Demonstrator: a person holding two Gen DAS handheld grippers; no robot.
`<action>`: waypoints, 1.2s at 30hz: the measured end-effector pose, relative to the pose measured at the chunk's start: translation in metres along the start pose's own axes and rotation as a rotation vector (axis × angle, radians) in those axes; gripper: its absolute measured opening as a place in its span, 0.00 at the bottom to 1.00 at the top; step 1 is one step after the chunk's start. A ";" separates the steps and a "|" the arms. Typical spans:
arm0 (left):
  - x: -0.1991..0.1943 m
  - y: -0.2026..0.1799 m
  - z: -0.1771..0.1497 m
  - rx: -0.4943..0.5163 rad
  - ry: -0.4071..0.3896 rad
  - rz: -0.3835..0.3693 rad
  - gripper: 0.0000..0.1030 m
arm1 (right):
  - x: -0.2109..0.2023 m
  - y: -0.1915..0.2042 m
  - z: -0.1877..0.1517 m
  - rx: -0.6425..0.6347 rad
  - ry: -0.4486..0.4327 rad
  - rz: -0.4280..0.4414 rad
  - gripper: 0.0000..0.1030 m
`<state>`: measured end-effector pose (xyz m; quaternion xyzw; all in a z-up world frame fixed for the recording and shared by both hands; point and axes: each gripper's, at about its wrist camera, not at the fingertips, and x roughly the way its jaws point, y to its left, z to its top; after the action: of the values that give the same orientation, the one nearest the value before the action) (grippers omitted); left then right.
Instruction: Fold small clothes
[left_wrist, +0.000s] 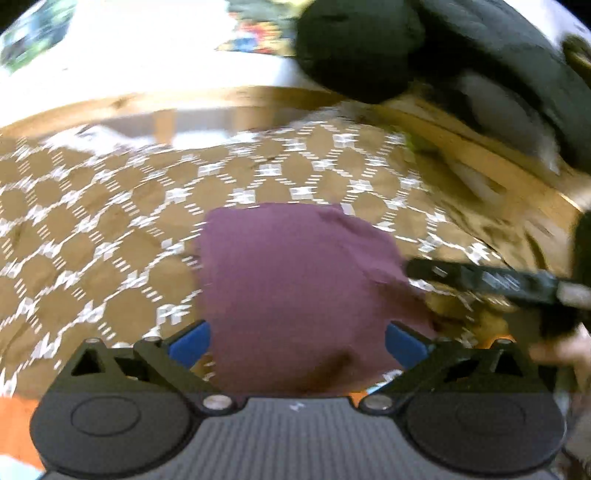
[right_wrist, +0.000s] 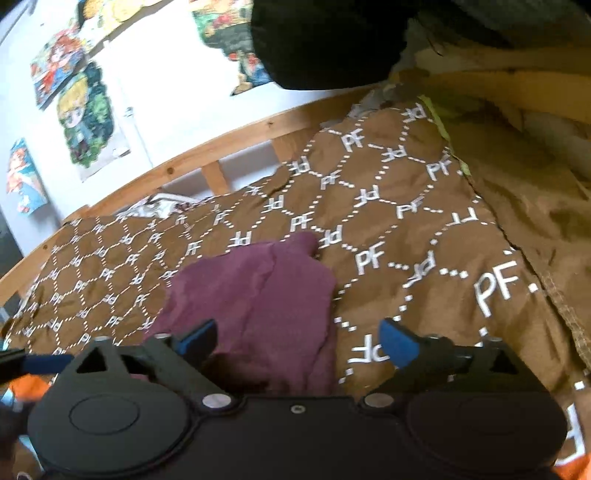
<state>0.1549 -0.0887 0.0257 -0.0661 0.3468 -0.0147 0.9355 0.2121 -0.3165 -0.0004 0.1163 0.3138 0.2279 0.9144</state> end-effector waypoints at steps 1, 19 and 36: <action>0.001 0.007 0.000 -0.033 0.012 0.027 1.00 | -0.002 0.005 -0.002 -0.013 0.004 0.003 0.98; 0.033 0.042 -0.026 -0.186 0.229 0.165 1.00 | 0.001 0.023 -0.031 -0.205 0.152 -0.049 0.99; 0.051 0.038 -0.053 -0.118 0.348 0.217 1.00 | 0.012 -0.003 -0.013 0.012 -0.065 0.089 0.74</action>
<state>0.1586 -0.0607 -0.0523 -0.0794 0.5083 0.0952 0.8522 0.2135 -0.3124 -0.0180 0.1428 0.2798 0.2628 0.9123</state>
